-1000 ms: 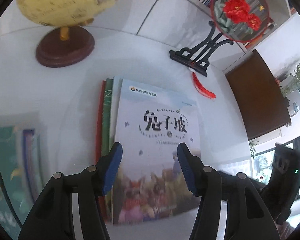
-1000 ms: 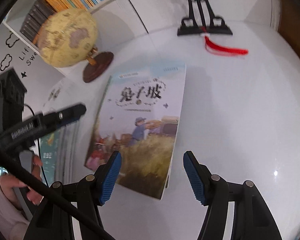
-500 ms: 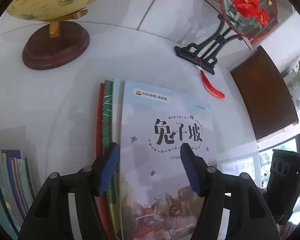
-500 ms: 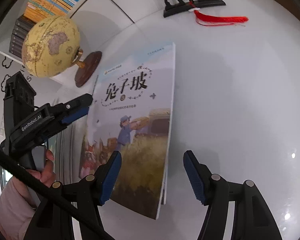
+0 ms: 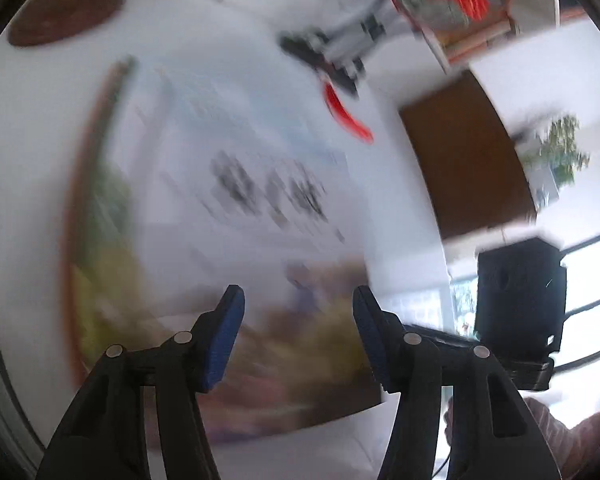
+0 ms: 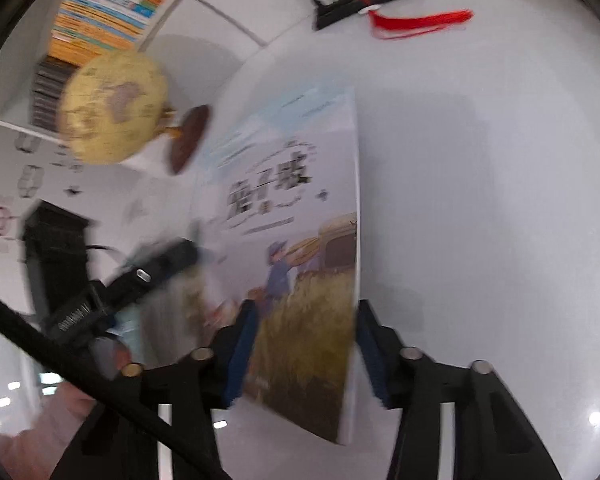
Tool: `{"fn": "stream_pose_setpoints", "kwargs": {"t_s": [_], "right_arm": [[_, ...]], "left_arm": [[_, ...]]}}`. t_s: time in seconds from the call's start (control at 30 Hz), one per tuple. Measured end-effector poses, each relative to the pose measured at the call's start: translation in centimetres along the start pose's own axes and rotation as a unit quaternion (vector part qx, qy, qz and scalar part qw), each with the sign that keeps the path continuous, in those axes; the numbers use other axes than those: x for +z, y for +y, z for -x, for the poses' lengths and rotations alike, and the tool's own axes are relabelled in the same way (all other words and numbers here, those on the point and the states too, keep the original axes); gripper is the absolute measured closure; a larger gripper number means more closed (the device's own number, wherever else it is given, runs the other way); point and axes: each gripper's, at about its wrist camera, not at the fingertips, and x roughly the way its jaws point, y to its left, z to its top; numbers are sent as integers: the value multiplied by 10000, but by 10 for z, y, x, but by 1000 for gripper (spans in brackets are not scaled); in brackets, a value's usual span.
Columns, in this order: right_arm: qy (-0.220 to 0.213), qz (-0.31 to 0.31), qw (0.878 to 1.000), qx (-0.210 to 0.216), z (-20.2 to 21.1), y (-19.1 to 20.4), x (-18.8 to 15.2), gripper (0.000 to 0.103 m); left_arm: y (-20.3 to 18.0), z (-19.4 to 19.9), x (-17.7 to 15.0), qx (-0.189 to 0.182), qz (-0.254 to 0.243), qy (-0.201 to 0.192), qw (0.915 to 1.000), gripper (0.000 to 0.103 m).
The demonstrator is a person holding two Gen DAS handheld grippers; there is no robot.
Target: Organize books
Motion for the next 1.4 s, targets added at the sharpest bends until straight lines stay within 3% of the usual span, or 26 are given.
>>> {"fn": "stream_pose_setpoints", "kwargs": {"t_s": [0.03, 0.1, 0.13, 0.23, 0.37, 0.47, 0.63, 0.73, 0.83, 0.9, 1.0, 1.1, 1.3, 1.4], "right_arm": [[68, 26, 9999, 129, -1, 3, -3, 68], [21, 544, 9974, -471, -3, 18, -9, 68], [-20, 664, 9956, -655, -2, 19, -12, 68], [237, 198, 9990, -321, -7, 7, -13, 68], [262, 212, 9990, -300, -12, 12, -15, 67], [420, -1, 9987, -289, -19, 10, -19, 67], [580, -236, 9980, -66, -28, 9, -28, 66], [638, -370, 9971, 191, -29, 8, -33, 66], [595, -175, 9980, 123, -25, 11, -37, 69], [500, 166, 9986, 27, -17, 18, -39, 81], [424, 447, 9981, -60, -7, 23, -42, 85], [402, 613, 9973, -93, 1, 25, -45, 87], [615, 921, 9931, -394, 18, 16, -64, 87], [596, 808, 9935, -540, 33, 0, -68, 83]], "left_arm": [[-14, -5, -9, 252, -365, 78, 9990, 50], [-28, -4, -22, 690, -650, 64, 9955, 50], [-29, 0, -26, 783, -616, 51, 9950, 50], [-15, 28, -32, 1059, -298, -241, 9936, 48], [22, 64, -32, 1595, 292, -733, 9840, 41], [45, 70, -31, 1486, 691, -605, 9846, 41], [49, 57, -38, 1495, 571, -269, 9867, 41], [47, 56, -43, 1564, 541, -306, 9857, 41], [36, 61, -44, 1672, 268, -403, 9847, 41], [29, 61, -45, 1667, 188, -375, 9851, 41], [19, 59, -47, 1712, 41, -326, 9847, 41], [9, 55, -53, 1708, -54, -248, 9850, 41], [-1, 43, -80, 1180, -32, 207, 9928, 41], [6, 44, -81, 1453, 20, 235, 9891, 41]]}}
